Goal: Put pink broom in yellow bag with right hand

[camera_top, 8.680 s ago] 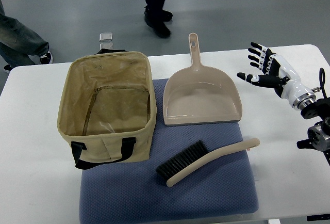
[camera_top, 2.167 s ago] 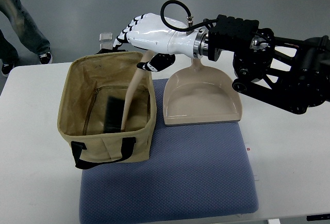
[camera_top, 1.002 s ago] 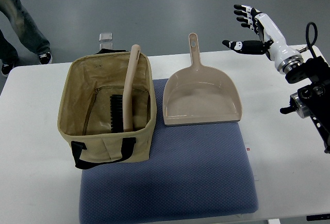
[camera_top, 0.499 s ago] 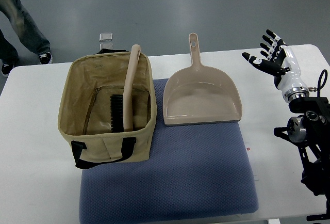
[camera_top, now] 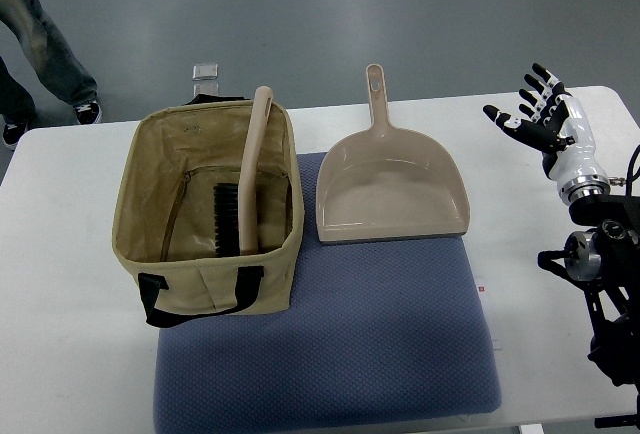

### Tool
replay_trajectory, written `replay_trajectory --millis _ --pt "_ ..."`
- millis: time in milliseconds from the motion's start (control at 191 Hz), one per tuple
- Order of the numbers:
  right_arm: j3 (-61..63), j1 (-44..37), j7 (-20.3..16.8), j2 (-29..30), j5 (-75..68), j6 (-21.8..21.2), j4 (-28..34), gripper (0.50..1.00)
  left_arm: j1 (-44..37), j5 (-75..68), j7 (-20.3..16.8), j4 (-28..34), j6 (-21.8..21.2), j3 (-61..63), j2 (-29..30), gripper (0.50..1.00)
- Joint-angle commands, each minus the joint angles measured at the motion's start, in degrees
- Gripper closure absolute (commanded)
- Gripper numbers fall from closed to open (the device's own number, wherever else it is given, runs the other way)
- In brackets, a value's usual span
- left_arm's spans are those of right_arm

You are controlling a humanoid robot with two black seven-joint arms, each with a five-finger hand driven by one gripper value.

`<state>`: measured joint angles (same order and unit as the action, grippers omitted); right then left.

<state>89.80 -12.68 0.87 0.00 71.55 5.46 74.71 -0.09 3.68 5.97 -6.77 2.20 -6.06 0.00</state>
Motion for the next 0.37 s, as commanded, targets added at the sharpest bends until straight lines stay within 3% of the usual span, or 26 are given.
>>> replay_trajectory --millis 0,367 --pt "-0.24 0.20 0.01 0.00 -1.58 -0.10 0.00 0.572 0.00 0.01 0.00 0.00 0.00 0.00 0.00 0.500" --pt "-3.84 0.99 -0.08 0.00 -13.01 -0.45 0.00 0.572 0.00 0.01 0.00 0.00 0.00 0.00 0.00 0.500"
